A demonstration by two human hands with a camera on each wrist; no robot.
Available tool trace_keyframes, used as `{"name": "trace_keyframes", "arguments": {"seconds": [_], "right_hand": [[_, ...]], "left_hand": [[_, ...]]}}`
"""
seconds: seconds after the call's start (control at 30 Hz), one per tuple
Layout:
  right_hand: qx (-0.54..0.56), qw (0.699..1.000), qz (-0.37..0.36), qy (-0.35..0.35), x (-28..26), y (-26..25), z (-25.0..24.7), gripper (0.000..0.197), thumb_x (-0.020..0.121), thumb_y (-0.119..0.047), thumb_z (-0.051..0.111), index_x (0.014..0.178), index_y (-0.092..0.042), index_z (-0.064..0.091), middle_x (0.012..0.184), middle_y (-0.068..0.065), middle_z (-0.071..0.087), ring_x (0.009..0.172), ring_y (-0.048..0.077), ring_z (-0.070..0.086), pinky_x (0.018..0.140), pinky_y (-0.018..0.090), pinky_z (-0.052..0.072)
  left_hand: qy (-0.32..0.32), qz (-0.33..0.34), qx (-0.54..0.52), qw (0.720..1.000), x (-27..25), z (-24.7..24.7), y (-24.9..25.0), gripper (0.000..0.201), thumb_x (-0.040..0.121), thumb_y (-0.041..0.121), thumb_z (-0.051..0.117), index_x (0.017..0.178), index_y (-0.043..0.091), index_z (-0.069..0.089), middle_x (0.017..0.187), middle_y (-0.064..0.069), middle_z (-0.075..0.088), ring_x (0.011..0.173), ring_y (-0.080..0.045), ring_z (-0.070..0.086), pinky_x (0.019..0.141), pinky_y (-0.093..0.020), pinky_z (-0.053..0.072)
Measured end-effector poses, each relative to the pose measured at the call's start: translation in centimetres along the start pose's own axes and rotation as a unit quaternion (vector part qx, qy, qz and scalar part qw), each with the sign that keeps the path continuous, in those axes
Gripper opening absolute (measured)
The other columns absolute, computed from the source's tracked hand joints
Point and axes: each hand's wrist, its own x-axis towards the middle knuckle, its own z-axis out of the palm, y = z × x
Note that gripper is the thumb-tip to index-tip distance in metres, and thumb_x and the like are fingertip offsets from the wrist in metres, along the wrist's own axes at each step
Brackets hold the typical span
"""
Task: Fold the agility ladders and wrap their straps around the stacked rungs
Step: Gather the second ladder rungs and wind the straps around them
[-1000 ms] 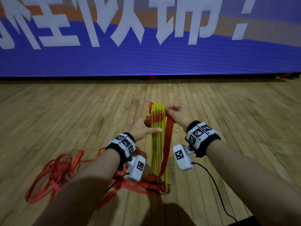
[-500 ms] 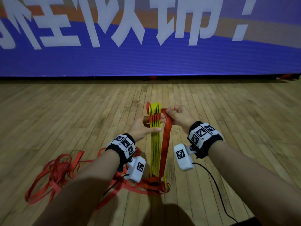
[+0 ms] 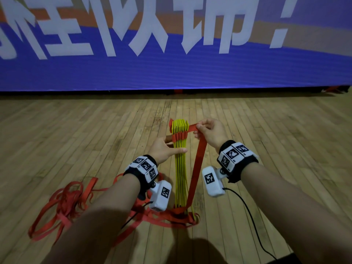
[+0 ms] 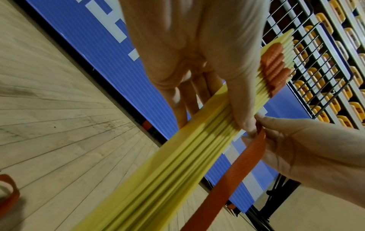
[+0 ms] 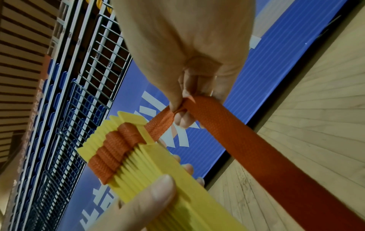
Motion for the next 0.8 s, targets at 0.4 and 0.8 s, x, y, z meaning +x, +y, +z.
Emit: {"name": "trace_keyframes", "arguments": {"seconds": [0.4, 0.8], "right_hand": [[-0.069, 0.988, -0.082, -0.113, -1.6, 0.6, 0.2, 0.014, 0.09, -0.004, 0.058, 0.087, -0.016, 0.062, 0.084, 0.004, 0.069, 0.071, 0.007, 0.065, 0.077, 0.025, 0.055], [-0.122, 0.975, -0.147, -0.114, -2.5, 1.1, 2.1, 0.008, 0.087, -0.007, 0.064, 0.083, -0.013, 0.067, 0.08, -0.004, 0.066, 0.082, 0.01, 0.065, 0.085, 0.028, 0.053]], "left_hand": [[0.059, 0.003, -0.035, 0.998, 0.1, -0.5, -0.7, 0.027, 0.069, 0.021, 0.084, 0.091, 0.021, 0.069, 0.096, 0.004, 0.072, 0.1, -0.012, 0.064, 0.095, -0.032, 0.048], [0.081, 0.049, -0.042, 0.995, -0.8, 0.3, 0.1, 0.026, 0.073, 0.009, 0.08, 0.097, 0.009, 0.072, 0.09, 0.0, 0.071, 0.084, -0.006, 0.066, 0.076, -0.017, 0.052]]}}
